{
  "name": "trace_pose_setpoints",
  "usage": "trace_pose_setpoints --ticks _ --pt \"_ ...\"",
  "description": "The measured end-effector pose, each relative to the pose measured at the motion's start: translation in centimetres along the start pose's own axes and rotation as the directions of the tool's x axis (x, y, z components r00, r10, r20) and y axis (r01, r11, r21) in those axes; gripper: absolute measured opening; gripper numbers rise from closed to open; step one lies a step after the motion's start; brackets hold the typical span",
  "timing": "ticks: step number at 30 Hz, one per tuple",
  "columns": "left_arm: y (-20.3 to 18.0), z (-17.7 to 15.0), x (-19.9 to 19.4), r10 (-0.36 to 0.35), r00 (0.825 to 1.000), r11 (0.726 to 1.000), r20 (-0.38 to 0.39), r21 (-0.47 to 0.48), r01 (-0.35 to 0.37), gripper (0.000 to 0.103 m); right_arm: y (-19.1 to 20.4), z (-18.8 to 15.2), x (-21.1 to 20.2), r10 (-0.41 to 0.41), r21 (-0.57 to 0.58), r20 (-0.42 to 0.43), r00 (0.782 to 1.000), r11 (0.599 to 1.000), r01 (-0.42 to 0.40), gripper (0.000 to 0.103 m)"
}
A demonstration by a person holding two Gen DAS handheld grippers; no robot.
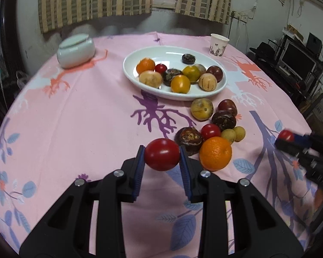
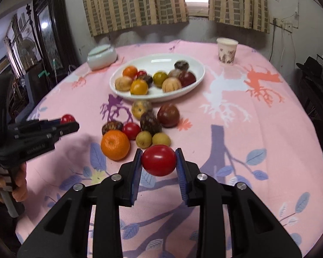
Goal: Organize fruits
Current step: 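Carry both cherry tomatoes onto the white plate and open both tools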
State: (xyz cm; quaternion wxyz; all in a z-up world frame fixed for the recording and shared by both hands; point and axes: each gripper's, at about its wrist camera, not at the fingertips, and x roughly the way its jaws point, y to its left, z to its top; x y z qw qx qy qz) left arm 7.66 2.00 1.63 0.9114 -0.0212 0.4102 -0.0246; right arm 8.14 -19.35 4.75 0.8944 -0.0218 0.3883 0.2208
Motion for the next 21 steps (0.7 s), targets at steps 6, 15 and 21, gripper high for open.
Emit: trace_pose_setpoints --ticks 6,15,21 --pt "-0.3 1.6 -2.0 0.025 1.0 0.999 0.011 0.044 -0.026 0.032 0.1 3.3 -2.3 -0.002 -0.046 0.084 0.996 0.999 0.006 0.031" --pt "-1.1 9.3 -2.8 0.01 0.997 0.998 0.078 0.059 -0.015 0.032 1.2 9.8 -0.5 0.013 -0.108 0.145 0.989 0.994 0.003 0.031" --pt "-1.2 13.1 1.3 0.031 0.997 0.998 0.072 0.054 -0.035 0.032 0.4 13.1 4.8 0.006 -0.087 0.11 0.994 0.996 0.004 0.031"
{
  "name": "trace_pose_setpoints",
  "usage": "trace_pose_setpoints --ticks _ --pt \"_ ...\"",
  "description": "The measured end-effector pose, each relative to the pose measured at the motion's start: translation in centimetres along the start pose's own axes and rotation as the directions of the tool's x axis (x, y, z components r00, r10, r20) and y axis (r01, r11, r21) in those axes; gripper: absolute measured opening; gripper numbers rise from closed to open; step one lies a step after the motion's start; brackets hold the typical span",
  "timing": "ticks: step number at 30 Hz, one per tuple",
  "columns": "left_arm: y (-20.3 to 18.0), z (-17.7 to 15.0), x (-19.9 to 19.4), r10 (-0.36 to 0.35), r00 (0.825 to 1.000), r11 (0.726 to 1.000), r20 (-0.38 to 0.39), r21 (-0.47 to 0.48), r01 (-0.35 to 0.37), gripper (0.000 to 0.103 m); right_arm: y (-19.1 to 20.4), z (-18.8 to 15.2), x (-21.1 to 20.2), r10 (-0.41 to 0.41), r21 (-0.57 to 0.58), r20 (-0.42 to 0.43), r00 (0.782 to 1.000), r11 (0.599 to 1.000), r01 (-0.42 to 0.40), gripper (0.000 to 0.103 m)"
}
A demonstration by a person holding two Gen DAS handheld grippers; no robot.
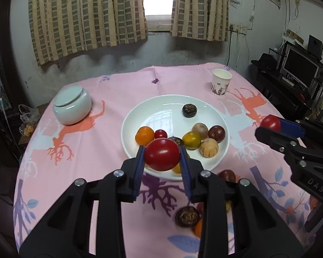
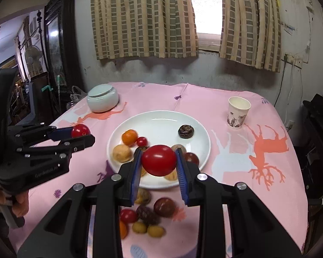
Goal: Organize fruits
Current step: 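Carry both cherry tomatoes onto the white plate and open both tools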
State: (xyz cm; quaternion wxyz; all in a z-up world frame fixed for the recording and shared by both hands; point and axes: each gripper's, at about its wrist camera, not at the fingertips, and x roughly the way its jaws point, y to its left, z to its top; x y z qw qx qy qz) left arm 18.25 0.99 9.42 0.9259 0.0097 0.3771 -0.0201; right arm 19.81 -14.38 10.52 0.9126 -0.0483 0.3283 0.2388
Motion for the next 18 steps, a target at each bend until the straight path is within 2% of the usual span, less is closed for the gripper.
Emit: trace_pose_setpoints --ticks 9,16,17,18 --pt "0.7 1.1 8.1 0.043 0.995 0.999 -0.095 -0.027 -0.046 0.032 -0.8 -1.0 7.7 -0.001 0.045 -0.088 0.996 0.999 0.005 0.031" --pt "1.1 1.1 12.4 0.094 0.984 0.994 -0.15 -0.043 -0.102 0.033 -0.6 -0.6 11.7 -0.063 0.026 -0.11 0.992 0.997 0.067 0.032" --pt "1.1 1.1 12.7 0.108 0.982 0.992 -0.152 -0.041 -0.116 0.037 -0.7 -0.6 11.9 -0.087 0.027 -0.106 0.991 0.996 0.091 0.034" --pt "1.2 1.0 13.0 0.136 0.978 0.989 -0.16 -0.04 -0.144 0.061 -0.8 -0.7 11.9 -0.101 0.034 -0.091 0.991 0.994 0.105 0.034"
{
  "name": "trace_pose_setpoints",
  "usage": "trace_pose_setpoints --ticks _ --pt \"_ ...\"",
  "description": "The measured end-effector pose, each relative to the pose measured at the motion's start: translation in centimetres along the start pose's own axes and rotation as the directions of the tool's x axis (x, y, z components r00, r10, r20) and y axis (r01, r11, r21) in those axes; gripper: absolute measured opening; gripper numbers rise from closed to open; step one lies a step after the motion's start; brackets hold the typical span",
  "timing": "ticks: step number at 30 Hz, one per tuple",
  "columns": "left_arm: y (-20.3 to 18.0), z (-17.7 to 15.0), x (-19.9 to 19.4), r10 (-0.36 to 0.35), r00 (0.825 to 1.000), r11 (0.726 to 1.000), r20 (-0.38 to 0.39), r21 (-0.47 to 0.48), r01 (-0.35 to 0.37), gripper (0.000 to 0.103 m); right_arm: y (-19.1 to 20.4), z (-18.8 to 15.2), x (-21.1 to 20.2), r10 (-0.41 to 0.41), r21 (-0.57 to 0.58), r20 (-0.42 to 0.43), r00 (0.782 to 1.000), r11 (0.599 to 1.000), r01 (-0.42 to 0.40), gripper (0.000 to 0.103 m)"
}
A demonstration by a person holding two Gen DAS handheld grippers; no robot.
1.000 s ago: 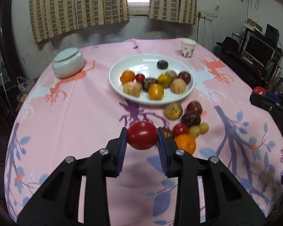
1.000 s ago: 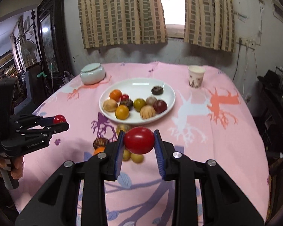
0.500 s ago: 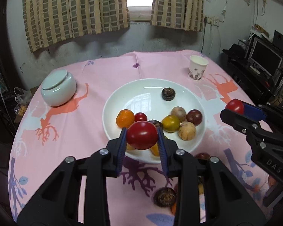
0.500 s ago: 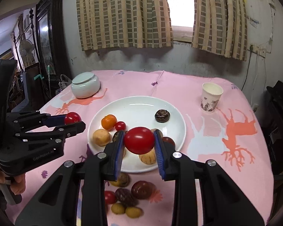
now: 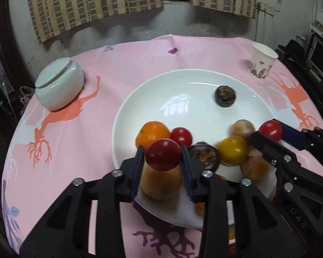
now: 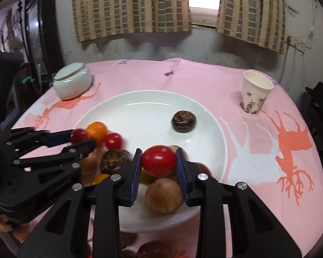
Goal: Organize fruits
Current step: 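Carry both cherry tomatoes onto the white plate and open both tools, then grasp an orange with the left tool while the right tool grasps a yellow-green fruit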
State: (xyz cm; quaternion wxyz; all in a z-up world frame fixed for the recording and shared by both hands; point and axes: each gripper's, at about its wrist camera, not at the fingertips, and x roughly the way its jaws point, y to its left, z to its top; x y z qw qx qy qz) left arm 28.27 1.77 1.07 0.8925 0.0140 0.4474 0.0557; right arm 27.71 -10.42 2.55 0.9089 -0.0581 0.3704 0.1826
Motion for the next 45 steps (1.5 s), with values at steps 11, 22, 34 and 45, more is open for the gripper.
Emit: trace_pose_setpoints --ticks 11,22,34,45 --pt "1.4 -1.5 -4.3 0.045 0.997 0.999 0.063 -0.01 -0.045 0.079 -3.7 -2.5 -5.6 0.045 0.127 0.078 0.996 0.99 -0.055 0.048" --pt "0.7 -7.6 -9.9 0.019 0.995 0.999 0.098 0.048 -0.023 0.082 -3.9 -8.0 -11.7 0.119 0.2 0.071 0.99 0.971 -0.131 0.06" --pt "0.3 -12.9 -8.8 0.017 1.0 0.998 0.008 0.061 -0.018 0.083 -4.2 -12.3 -10.7 0.159 0.233 -0.01 0.987 0.961 -0.152 0.061" --pt "-2.7 -14.5 -10.2 -0.076 0.997 0.994 0.007 0.074 0.076 0.083 -5.4 -12.3 -11.4 0.166 0.276 0.017 0.986 0.947 -0.164 0.061"
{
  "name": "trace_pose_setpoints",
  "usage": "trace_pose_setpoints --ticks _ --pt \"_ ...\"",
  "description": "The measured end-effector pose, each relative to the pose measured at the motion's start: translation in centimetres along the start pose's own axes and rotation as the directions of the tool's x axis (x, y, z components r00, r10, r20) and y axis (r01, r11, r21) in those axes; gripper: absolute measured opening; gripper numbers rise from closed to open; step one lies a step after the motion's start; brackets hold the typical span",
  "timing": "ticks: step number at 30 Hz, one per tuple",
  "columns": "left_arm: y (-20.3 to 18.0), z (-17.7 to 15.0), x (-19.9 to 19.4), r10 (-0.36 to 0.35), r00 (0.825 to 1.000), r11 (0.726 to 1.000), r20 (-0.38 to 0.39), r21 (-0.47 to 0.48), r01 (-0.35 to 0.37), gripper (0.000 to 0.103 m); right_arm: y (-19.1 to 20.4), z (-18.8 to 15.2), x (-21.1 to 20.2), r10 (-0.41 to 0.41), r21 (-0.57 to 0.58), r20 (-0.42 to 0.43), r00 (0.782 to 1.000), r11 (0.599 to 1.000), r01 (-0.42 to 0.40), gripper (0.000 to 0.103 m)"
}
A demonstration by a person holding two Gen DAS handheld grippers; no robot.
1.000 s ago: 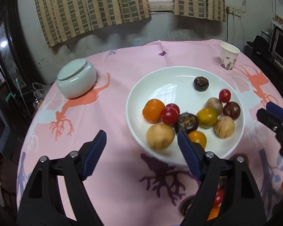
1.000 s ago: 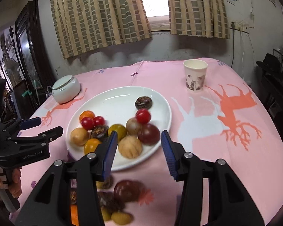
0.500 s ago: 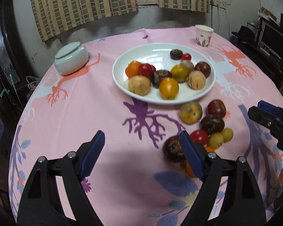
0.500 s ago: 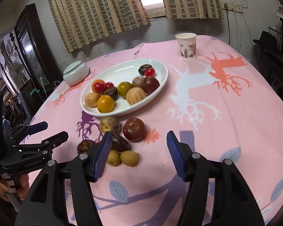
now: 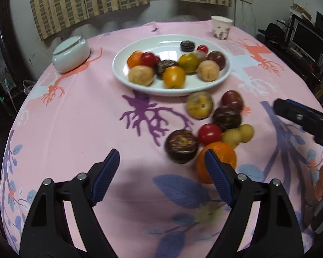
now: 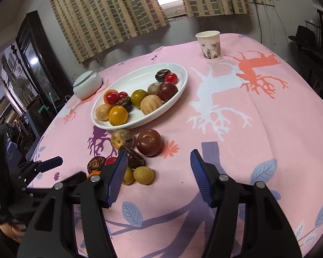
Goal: Organize fruits
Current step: 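Grasp an orange with the left tool while the right tool grasps a yellow-green fruit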
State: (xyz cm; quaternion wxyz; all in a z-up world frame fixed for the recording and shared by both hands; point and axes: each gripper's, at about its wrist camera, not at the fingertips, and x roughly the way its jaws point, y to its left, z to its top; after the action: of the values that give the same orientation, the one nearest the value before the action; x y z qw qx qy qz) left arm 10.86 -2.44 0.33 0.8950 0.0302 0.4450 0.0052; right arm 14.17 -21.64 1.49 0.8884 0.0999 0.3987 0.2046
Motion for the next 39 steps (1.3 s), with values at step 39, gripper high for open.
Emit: trace_pose_setpoints --ticks 39 --pt "1.0 -1.6 -0.1 -0.075 0.997 0.997 -0.015 -0.02 0.075 0.043 6.0 -4.0 2.6 -0.129 -0.458 -0.112 0.985 0.887 0.064 0.061"
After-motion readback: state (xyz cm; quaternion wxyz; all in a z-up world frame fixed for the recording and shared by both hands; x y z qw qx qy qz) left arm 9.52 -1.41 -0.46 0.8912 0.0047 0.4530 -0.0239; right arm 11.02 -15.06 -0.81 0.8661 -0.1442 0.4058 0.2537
